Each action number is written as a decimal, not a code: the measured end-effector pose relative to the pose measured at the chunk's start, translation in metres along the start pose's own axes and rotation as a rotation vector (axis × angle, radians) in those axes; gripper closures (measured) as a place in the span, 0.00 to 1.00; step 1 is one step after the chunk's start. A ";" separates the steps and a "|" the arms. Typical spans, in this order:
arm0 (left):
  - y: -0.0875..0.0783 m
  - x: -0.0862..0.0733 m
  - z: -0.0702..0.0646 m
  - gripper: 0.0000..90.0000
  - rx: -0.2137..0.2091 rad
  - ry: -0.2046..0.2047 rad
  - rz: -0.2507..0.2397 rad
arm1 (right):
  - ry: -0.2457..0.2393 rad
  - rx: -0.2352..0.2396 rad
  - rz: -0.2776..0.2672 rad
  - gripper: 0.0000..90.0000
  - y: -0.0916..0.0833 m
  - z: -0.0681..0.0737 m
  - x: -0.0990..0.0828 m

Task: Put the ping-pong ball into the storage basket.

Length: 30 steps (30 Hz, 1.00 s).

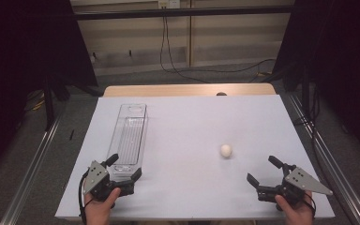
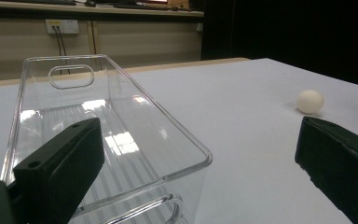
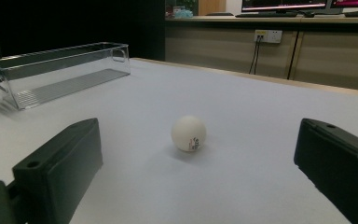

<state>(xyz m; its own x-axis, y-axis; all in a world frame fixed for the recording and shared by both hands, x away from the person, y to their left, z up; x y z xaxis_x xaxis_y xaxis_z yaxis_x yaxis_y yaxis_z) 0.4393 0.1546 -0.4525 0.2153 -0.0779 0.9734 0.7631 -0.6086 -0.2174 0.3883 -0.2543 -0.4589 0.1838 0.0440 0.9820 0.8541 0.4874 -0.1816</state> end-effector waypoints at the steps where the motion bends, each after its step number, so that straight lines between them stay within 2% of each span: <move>1: 0.000 0.000 0.000 0.02 0.005 0.000 0.002 | 0.000 0.000 0.000 0.01 0.000 0.000 0.000; 5: 0.000 0.000 -0.001 0.02 -0.003 0.006 0.006 | 0.001 0.004 0.002 0.01 0.000 0.001 0.000; 9: 0.001 0.002 -0.002 0.02 -0.002 -0.009 0.000 | -0.001 0.001 0.003 0.01 0.000 0.001 0.000; 11: 0.002 0.003 -0.005 0.02 -0.017 -0.007 0.000 | 0.000 0.001 0.003 0.01 0.000 0.001 -0.001; 21: 0.009 0.007 -0.014 0.02 -0.042 -0.014 -0.008 | -0.001 0.003 0.007 0.01 0.000 0.000 -0.001; 30: 0.013 0.007 -0.021 0.02 -0.066 -0.012 0.005 | 0.008 0.003 0.000 0.01 0.002 0.000 0.000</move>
<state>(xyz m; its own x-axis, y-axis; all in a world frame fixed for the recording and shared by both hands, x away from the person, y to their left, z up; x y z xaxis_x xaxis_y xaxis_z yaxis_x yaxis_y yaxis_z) 0.4377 0.1297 -0.4466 0.2263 -0.0722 0.9714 0.7200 -0.6592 -0.2168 0.3900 -0.2531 -0.4590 0.1877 0.0369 0.9815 0.8528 0.4897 -0.1815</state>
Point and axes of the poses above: each handheld gripper's, and its own axes: y roughly forward along the jaws, x roughly out of its top, z roughly to its left, the point moved 9 cm from there along y, roughly forward along the jaws, and after that the axes turned 1 degree about z, right-handed, at the moved point
